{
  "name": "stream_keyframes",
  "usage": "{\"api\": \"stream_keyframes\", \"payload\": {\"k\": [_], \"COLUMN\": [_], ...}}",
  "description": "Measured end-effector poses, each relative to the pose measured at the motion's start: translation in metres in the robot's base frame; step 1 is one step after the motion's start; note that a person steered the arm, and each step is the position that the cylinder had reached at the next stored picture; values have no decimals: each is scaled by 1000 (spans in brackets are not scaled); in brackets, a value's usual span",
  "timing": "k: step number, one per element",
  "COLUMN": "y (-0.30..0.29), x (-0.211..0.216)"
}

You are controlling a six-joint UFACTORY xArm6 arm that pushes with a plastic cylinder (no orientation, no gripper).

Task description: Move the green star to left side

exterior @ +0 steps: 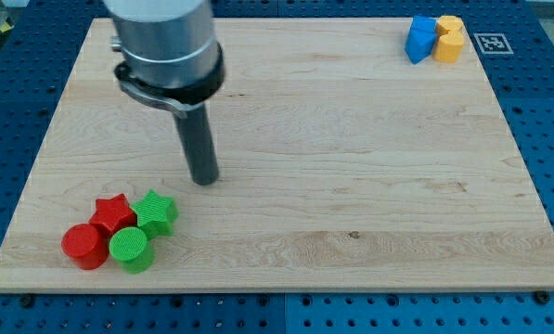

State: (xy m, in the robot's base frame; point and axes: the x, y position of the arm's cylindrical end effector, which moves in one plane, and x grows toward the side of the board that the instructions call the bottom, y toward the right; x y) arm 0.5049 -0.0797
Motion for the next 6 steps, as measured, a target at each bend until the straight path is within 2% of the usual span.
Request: {"api": "stream_keyframes", "payload": {"k": [1, 2, 3, 4, 5, 6], "y": [3, -21, -46, -47, -31, -21], "x": [33, 45, 39, 24, -20, -37]}}
